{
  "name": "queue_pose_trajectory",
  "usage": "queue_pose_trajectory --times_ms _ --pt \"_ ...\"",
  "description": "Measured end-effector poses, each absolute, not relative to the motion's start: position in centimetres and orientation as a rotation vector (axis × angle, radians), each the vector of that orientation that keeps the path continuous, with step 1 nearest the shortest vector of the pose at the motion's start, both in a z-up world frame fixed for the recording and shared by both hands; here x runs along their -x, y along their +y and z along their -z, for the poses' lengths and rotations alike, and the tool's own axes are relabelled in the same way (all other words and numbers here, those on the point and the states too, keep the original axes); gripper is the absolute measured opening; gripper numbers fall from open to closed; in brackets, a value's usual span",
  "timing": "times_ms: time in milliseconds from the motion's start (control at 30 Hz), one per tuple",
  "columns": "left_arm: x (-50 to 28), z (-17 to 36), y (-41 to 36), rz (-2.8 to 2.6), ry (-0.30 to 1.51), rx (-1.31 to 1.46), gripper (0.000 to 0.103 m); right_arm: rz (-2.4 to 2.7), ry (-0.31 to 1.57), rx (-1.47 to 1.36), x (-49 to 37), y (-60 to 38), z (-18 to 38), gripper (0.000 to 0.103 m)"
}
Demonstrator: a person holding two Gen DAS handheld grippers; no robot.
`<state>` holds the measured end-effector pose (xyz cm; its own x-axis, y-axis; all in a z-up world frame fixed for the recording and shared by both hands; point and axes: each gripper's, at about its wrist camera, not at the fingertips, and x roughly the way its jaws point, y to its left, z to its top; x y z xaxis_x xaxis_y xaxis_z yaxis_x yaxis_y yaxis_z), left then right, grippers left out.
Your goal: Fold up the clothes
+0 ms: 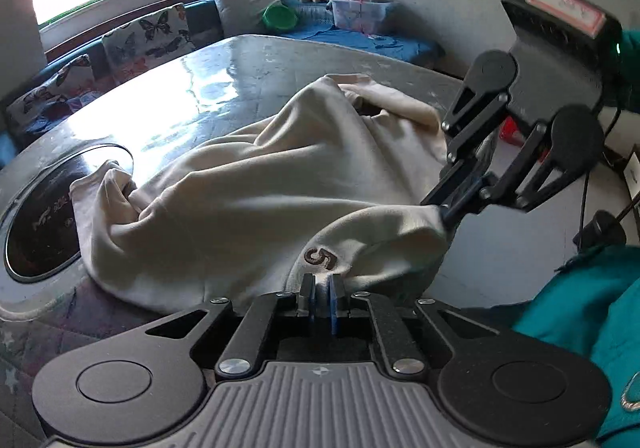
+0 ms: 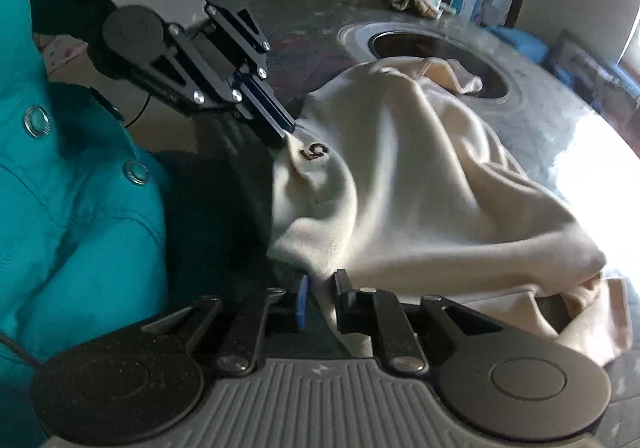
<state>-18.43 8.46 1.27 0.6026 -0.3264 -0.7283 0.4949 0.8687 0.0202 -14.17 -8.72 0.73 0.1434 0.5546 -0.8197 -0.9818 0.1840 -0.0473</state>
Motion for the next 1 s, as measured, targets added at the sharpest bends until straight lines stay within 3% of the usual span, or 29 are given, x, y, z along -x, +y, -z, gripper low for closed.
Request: queue_pose_trajectory --times_ms 167,300,400,733,1000 --pt "17.0 -3.1 10.3 0.425 0.724 -0.206 0.015 -1.177 0.754 0.565 11.4 -9.8 -3.1 0.029" --pt "14.3 -4.5 11.6 0.354 0.667 -0.170 0.027 -1.035 0.731 0.462 8.2 -11.1 -4.4 0.040" --pt "11.8 -4.7 12.4 0.303 0.647 -0.143 0.039 -0.911 0.721 0.390 5.3 -11.7 -4.6 0.040" --pt "2.9 -1.4 13.1 0.274 0.741 -0.148 0.051 -0.743 0.727 0.265 -2.3 -10.7 -3.8 0.041" --pt "1.6 0.5 13.2 0.315 0.794 -0.160 0.052 -0.804 0.794 0.299 -4.4 -7.1 -1.5 0.041"
